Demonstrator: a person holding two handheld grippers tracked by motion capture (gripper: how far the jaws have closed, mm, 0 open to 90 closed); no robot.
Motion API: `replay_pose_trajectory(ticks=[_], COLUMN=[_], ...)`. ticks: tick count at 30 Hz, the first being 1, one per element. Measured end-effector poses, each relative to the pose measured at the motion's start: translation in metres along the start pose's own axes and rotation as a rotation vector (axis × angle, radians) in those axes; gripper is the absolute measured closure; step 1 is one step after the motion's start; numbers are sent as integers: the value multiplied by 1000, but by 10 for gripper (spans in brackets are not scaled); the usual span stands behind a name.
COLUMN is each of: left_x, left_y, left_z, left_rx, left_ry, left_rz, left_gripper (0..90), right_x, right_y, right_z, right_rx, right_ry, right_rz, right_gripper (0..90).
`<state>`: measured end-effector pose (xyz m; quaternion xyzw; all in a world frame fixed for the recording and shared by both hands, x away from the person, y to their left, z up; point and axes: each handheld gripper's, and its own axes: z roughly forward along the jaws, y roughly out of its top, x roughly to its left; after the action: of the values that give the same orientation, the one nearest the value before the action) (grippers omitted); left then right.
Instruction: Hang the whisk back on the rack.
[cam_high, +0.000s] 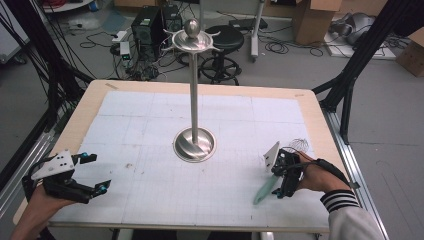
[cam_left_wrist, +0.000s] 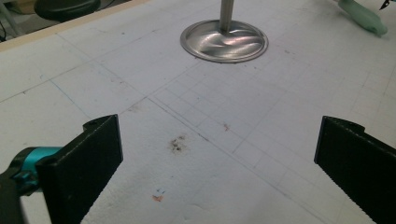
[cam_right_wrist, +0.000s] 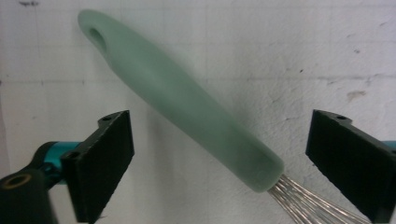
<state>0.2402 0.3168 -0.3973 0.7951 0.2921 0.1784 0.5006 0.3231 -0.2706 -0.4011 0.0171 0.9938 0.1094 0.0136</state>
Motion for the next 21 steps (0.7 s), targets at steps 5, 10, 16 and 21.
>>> replay_pose_trajectory(ticks=[5,10,16,21], left_x=[1,1,1,0], left_y=[-1,-1,-1,-1], left_z=[0,0,1,0], left_rx=[7,1,6,3], left_ry=[1,1,1,0], left_rz=[-1,-3,-2,-3], left_gripper=[17,17,17,17], right_x=[-1,0,1,2], right_y=[-1,0,1,3], right_z=[4,5,6,5], right_rx=[24,46,64,92], right_ry=[-8,-7,-13,-18], right_rz=[-8,-11,-36,-67], right_gripper=[192,281,337,388])
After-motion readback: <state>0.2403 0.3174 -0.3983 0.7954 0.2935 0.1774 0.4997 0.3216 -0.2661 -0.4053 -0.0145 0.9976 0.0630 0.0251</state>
